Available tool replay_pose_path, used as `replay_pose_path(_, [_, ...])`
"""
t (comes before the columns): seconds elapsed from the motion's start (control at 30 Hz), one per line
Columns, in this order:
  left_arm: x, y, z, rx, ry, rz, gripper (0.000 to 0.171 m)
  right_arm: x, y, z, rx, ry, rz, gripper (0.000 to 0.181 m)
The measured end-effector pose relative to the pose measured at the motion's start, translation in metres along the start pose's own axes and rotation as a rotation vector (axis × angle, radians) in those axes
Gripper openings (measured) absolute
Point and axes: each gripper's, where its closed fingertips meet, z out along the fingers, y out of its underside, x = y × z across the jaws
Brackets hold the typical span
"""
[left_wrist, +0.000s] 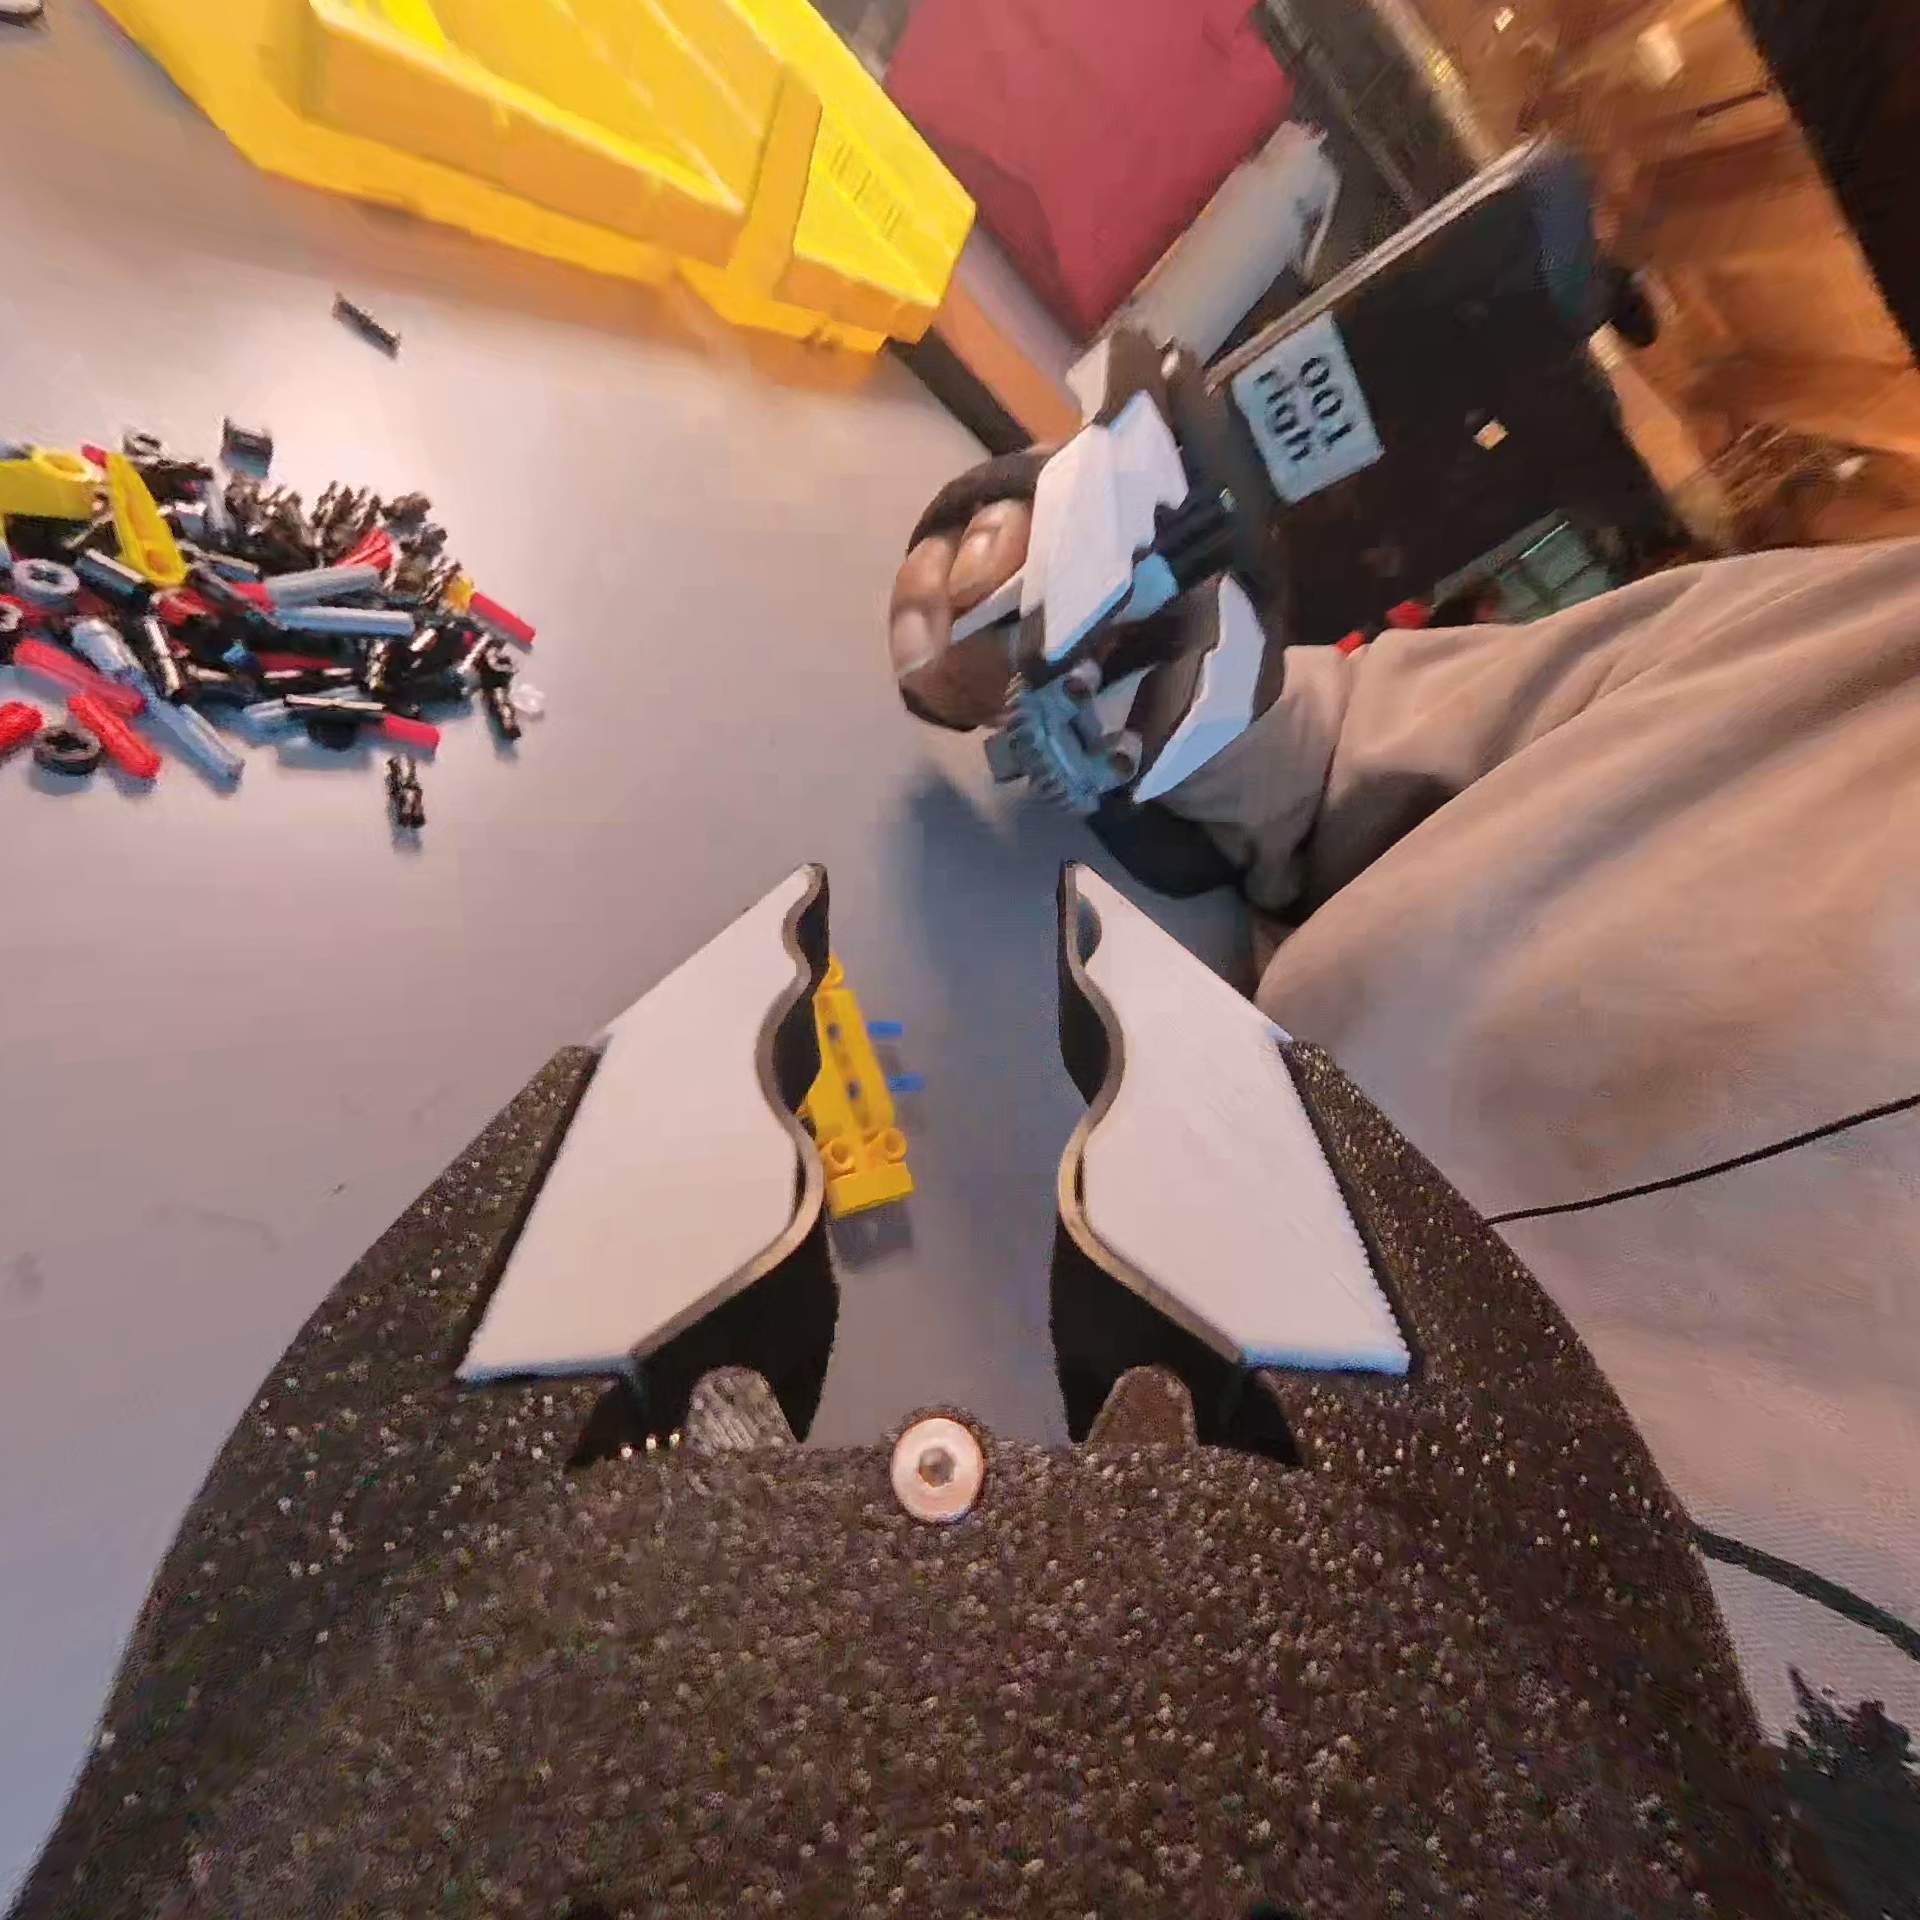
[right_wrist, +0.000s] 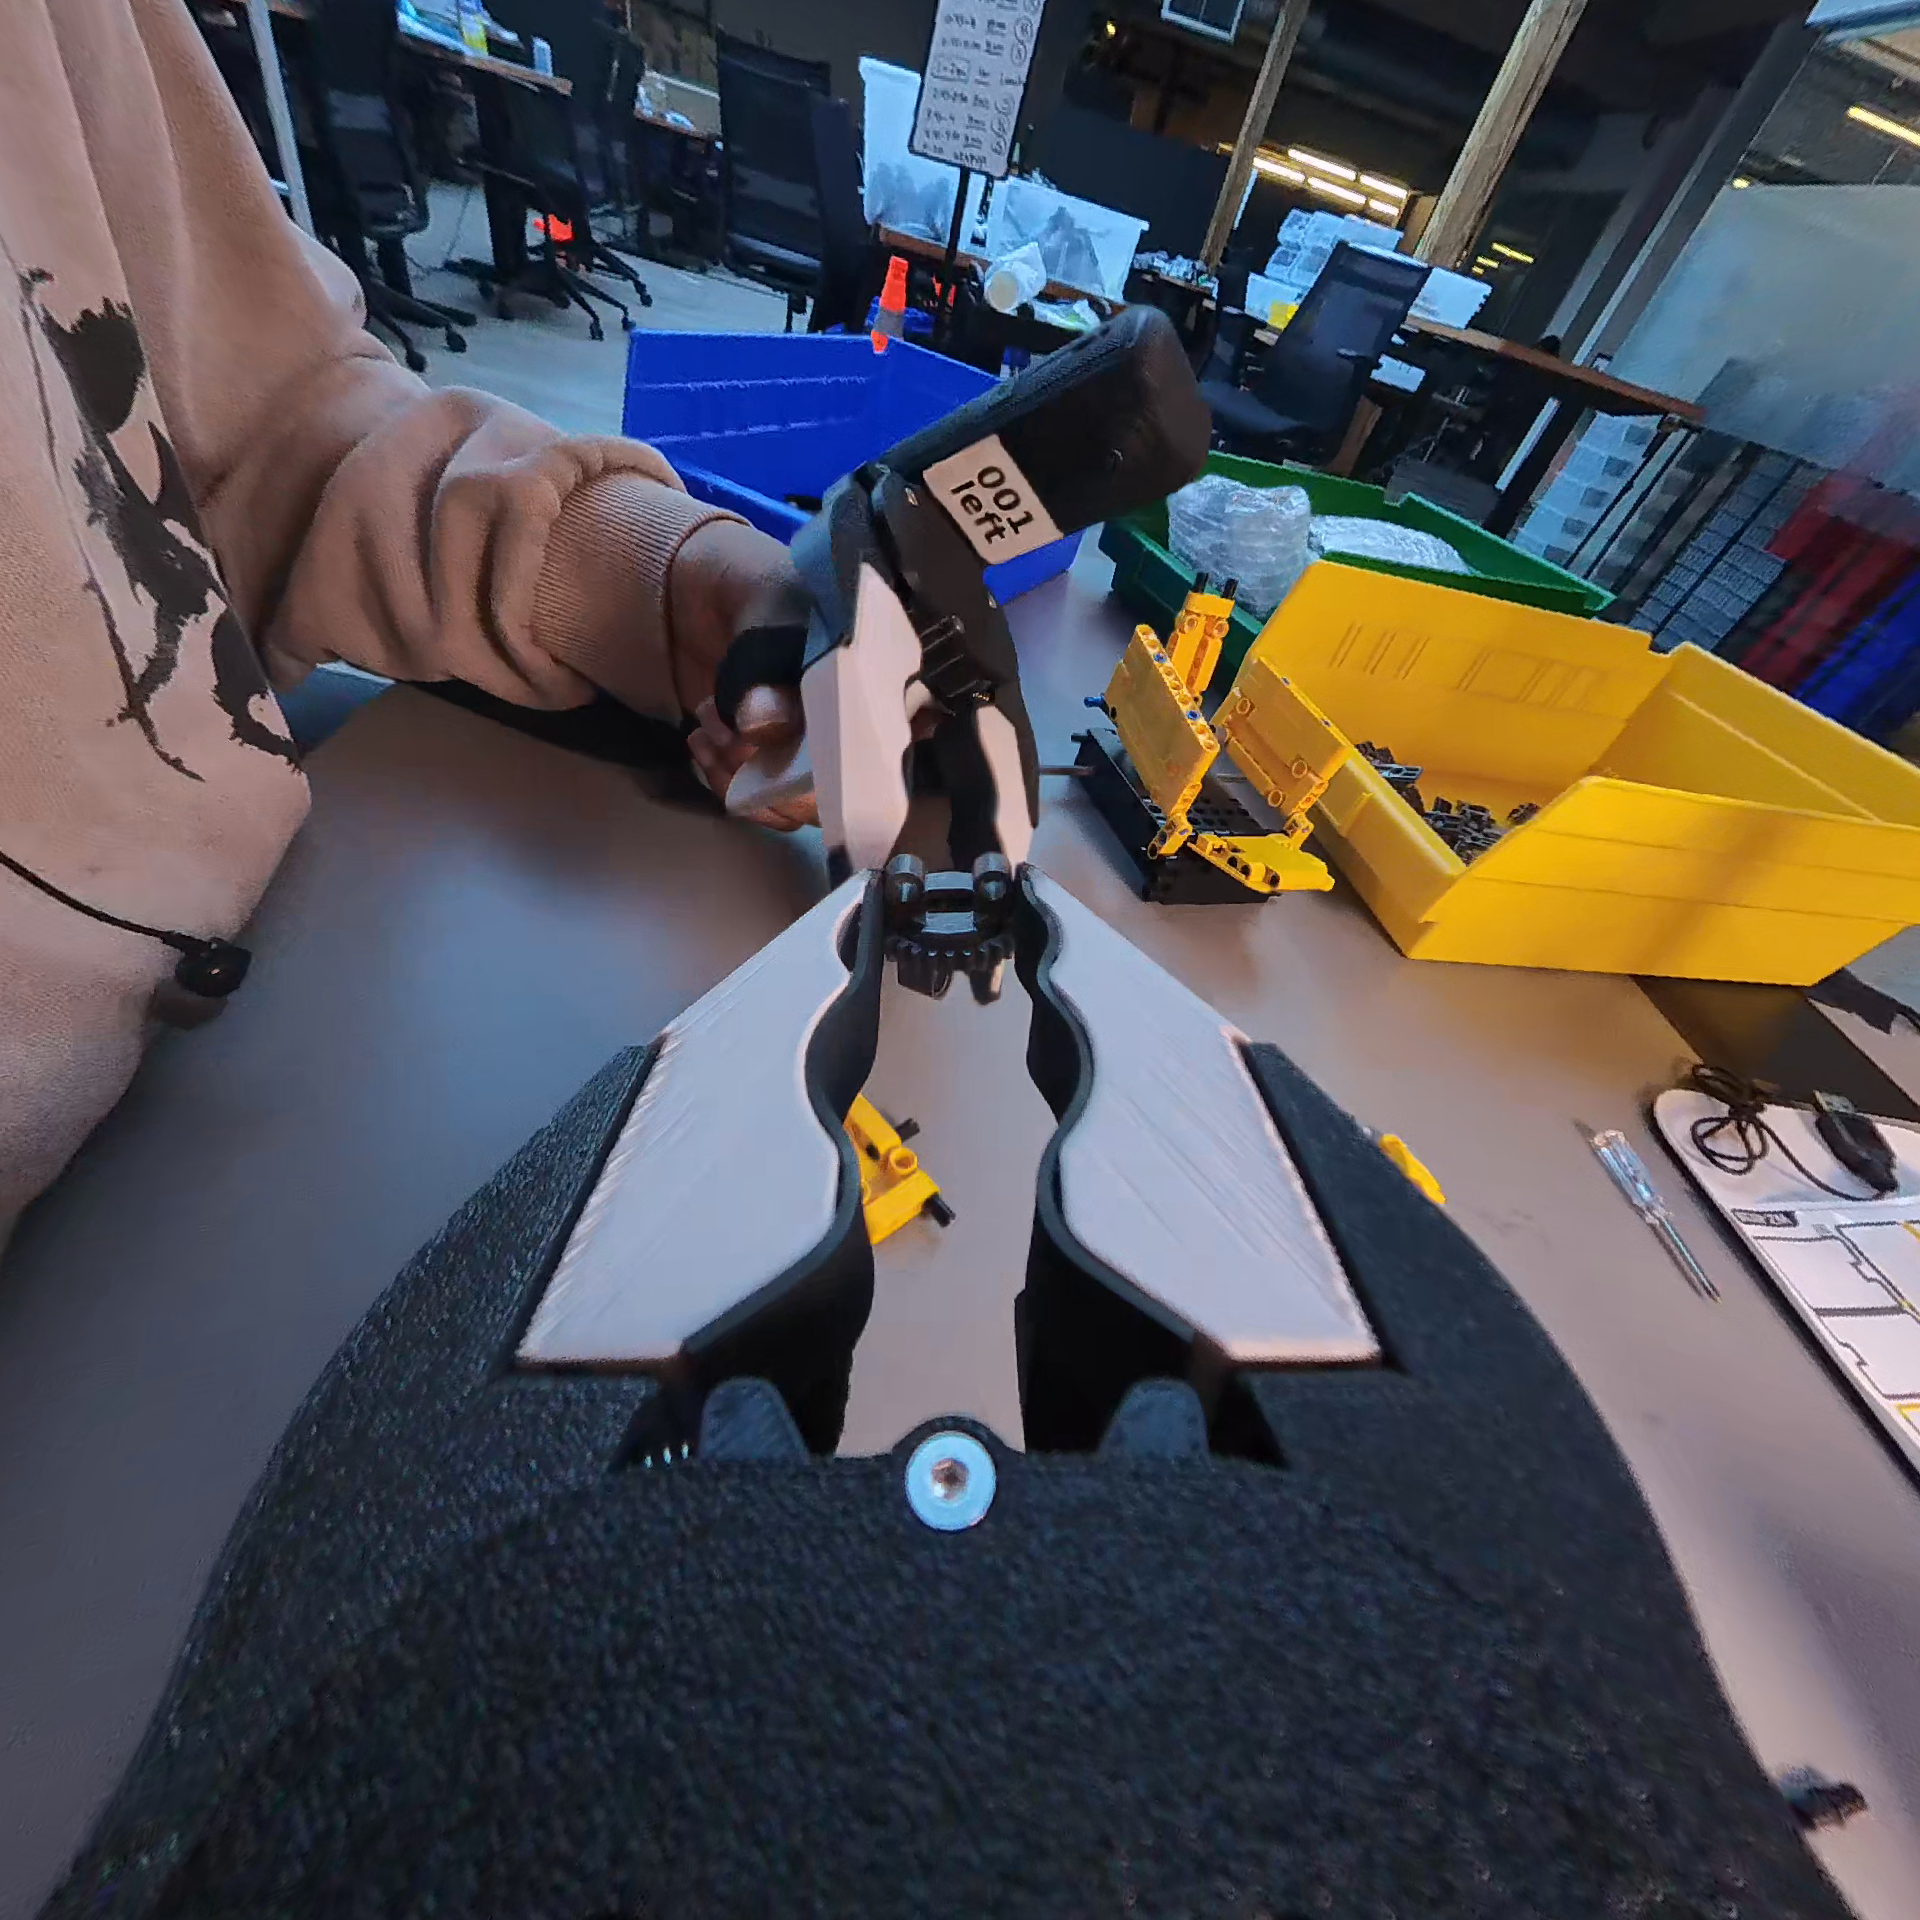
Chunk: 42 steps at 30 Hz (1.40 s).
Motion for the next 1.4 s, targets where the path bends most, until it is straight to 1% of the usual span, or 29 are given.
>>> replay_pose_path(0.07, [0.017,-0.014,-0.004,0.084,0.128,-0.074,0.041,-0.004,-0.006,0.002,0.016,0.000,-0.023,0.023])
replay_pose_path(0.13, [0.030,-0.018,-0.005,0.118,0.258,-0.171,0.036,-0.008,-0.012,0.005,0.032,-0.001,-0.053,0.023])
replay_pose_path(0.2, [0.039,-0.020,-0.004,0.141,0.364,-0.262,0.023,-0.012,-0.018,0.006,0.047,0.000,-0.080,0.023])
replay_pose_path(0.23, [0.043,-0.022,-0.005,0.162,0.402,-0.295,0.020,-0.015,-0.020,0.007,0.052,-0.005,-0.086,0.023])
replay_pose_path(0.27, [0.045,-0.022,-0.005,0.164,0.423,-0.298,0.016,-0.016,-0.025,0.006,0.072,-0.005,-0.085,0.023])
replay_pose_path(0.3, [0.047,-0.021,-0.005,0.156,0.427,-0.287,0.015,-0.018,-0.027,0.006,0.075,-0.014,-0.081,0.023])
replay_pose_path(0.33, [0.047,-0.022,-0.005,0.156,0.391,-0.242,0.015,-0.018,-0.027,0.006,0.071,-0.008,-0.087,0.023])
replay_pose_path(0.37, [0.043,-0.026,-0.007,0.162,0.319,-0.163,0.015,-0.014,-0.028,0.005,0.066,0.023,-0.107,0.025])
replay_pose_path(0.43, [0.039,-0.045,-0.025,0.204,0.132,0.067,0.015,0.000,-0.029,0.000,0.059,0.104,-0.131,0.028])
replay_pose_path(0.47, [0.036,-0.060,-0.042,0.244,-0.006,0.196,0.015,0.008,-0.026,-0.004,0.044,0.133,-0.124,0.034])
replay_pose_path(0.5, [0.030,-0.076,-0.066,0.273,-0.193,0.329,0.015,0.015,-0.020,-0.007,0.014,0.139,-0.092,0.041])
replay_pose_path(0.53, [0.019,-0.091,-0.097,0.290,-0.431,0.460,0.015,0.020,-0.011,-0.009,-0.027,0.130,-0.046,0.048])
replay_pose_path(0.57, [0.007,-0.105,-0.136,0.299,-0.699,0.574,0.015,0.022,0.001,-0.011,-0.076,0.102,-0.001,0.052])
replay_pose_path(0.6, [-0.002,-0.114,-0.181,0.292,-0.973,0.655,0.015,0.020,0.015,-0.011,-0.136,0.061,0.039,0.053])
replay_pose_path(0.63, [-0.008,-0.116,-0.229,0.253,-1.237,0.695,0.015,0.019,0.029,-0.011,-0.199,0.037,0.070,0.060])
replay_pose_path(0.67, [-0.014,-0.112,-0.276,0.180,-1.484,0.697,0.015,0.015,0.042,-0.010,-0.259,0.006,0.095,0.066])
replay_pose_path(0.7, [-0.018,-0.101,-0.319,0.082,-1.691,0.660,0.015,0.011,0.053,-0.008,-0.312,-0.018,0.119,0.075])
replay_pose_path(0.73, [-0.025,-0.085,-0.354,-0.022,-1.827,0.577,0.015,0.006,0.062,-0.006,-0.355,-0.041,0.137,0.080])
replay_pose_path(0.77, [-0.032,-0.069,-0.380,-0.092,-1.894,0.480,0.014,-0.001,0.069,-0.004,-0.393,-0.075,0.151,0.080])
replay_pose_path(0.8, [-0.039,-0.056,-0.399,-0.122,-1.920,0.412,0.015,-0.008,0.076,-0.002,-0.428,-0.104,0.154,0.079])
replay_pose_path(0.87, [-0.050,-0.029,-0.425,-0.190,-1.948,0.280,0.015,-0.018,0.088,0.000,-0.497,-0.144,0.131,0.080])
replay_pose_path(0.93, [-0.056,-0.014,-0.441,-0.224,-1.965,0.222,0.018,-0.023,0.095,0.000,-0.534,-0.163,0.120,0.080])
replay_pose_path(1.0, [-0.055,-0.015,-0.443,-0.180,-1.954,0.226,0.021,-0.024,0.098,0.002,-0.550,-0.159,0.122,0.079])
replay_pose_path(1.13, [-0.047,-0.036,-0.434,-0.110,-1.956,0.328,0.024,-0.025,0.098,0.003,-0.558,-0.158,0.118,0.074])
replay_pose_path(1.2, [-0.046,-0.050,-0.415,-0.073,-1.893,0.394,0.026,-0.024,0.098,0.004,-0.560,-0.147,0.117,0.070])
replay_pose_path(1.27, [-0.047,-0.065,-0.380,-0.033,-1.757,0.468,0.030,-0.024,0.098,0.005,-0.563,-0.147,0.112,0.066])
replay_pose_path(1.33, [-0.048,-0.078,-0.326,0.001,-1.545,0.533,0.032,-0.024,0.098,0.006,-0.562,-0.143,0.111,0.062])
replay_pose_path(1.4, [-0.046,-0.083,-0.258,0.018,-1.269,0.556,0.033,-0.024,0.098,0.007,-0.560,-0.141,0.108,0.059])
